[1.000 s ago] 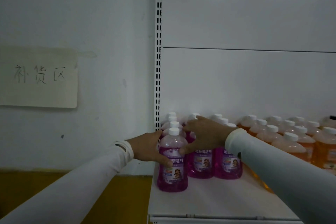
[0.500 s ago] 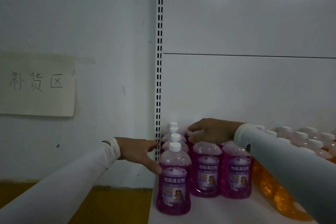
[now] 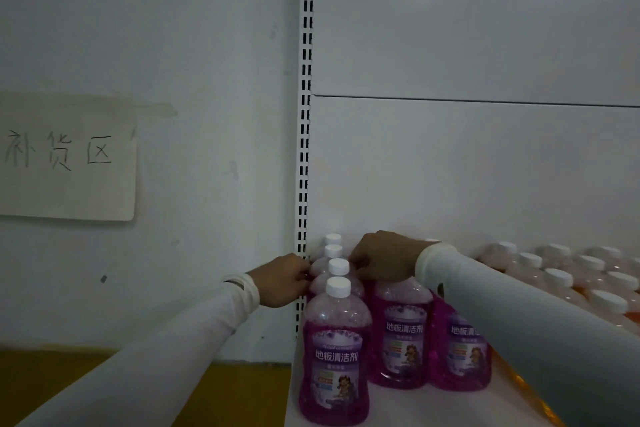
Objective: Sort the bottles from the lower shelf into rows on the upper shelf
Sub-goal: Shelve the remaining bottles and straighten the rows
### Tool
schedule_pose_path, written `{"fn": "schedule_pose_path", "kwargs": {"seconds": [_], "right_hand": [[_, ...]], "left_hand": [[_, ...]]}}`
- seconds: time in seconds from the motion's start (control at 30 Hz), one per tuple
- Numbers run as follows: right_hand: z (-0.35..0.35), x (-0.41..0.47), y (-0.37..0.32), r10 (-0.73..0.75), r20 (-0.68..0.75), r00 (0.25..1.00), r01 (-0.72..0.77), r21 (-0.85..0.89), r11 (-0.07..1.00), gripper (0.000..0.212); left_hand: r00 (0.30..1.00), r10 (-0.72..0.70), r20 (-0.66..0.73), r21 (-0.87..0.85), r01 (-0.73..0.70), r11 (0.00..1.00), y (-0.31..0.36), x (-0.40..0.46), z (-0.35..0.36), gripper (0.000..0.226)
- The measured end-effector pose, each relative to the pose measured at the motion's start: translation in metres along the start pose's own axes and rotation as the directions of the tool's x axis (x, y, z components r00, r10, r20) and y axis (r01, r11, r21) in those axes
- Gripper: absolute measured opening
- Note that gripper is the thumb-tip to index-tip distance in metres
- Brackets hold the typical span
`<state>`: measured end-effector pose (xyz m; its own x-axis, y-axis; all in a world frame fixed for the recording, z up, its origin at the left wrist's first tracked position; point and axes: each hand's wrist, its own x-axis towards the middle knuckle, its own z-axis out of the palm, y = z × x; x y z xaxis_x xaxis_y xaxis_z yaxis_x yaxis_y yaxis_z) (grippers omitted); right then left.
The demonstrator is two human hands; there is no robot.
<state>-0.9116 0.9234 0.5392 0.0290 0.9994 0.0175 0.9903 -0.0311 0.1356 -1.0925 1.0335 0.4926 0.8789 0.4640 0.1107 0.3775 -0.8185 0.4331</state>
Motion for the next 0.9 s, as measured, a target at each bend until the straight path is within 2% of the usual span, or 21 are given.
{"fn": "schedule_pose_path", "kwargs": {"seconds": [0.1,0.2,0.27,0.37,0.57,0.7,0.8,0.9], "right_hand": [[-0.006,0.003,0.004,0.008,0.022,1.000,-0.009,0.077,0.997,0.019],[-0.016,0.009,0.013,0.019,-0.024,1.000,-0.015,0.163,0.987,0.024],[-0.016,0.017,0.017,0.048,-0.069,0.996,-0.038,0.132,0.991,0.024],[-0.006,0.028,0.014,0.108,-0.072,0.992,-0.102,0.081,0.991,0.018],[-0.005,0.020,0.005,0.101,-0.062,0.993,-0.097,0.074,0.993,0.022],[-0.008,0.005,0.002,0.108,-0.038,0.993,-0.104,0.077,0.992,0.027],[-0.011,-0.012,-0.002,0.115,-0.034,0.993,-0.114,0.055,0.992,0.030],[-0.018,-0.032,-0.010,0.126,-0.044,0.991,-0.123,0.070,0.990,0.034]], "left_hand": [[1.000,-0.016,0.009,-0.083,0.016,0.996,-0.009,0.001,-0.006,0.027],[0.999,-0.043,0.022,-0.320,0.048,0.946,-0.014,0.005,-0.012,0.026],[0.996,-0.082,0.019,-0.454,0.081,0.887,-0.017,0.008,-0.009,0.022],[0.996,-0.084,0.032,-0.509,0.088,0.856,-0.021,0.009,-0.001,0.035],[0.999,-0.043,-0.009,-0.443,0.035,0.896,-0.019,0.007,0.006,0.029],[1.000,0.018,-0.012,-0.235,-0.020,0.972,-0.012,-0.003,-0.001,0.028],[1.000,0.024,-0.018,-0.104,-0.026,0.994,-0.007,-0.009,-0.012,0.038],[0.998,0.033,-0.053,-0.029,-0.034,0.999,0.005,-0.019,-0.025,0.025]]}}
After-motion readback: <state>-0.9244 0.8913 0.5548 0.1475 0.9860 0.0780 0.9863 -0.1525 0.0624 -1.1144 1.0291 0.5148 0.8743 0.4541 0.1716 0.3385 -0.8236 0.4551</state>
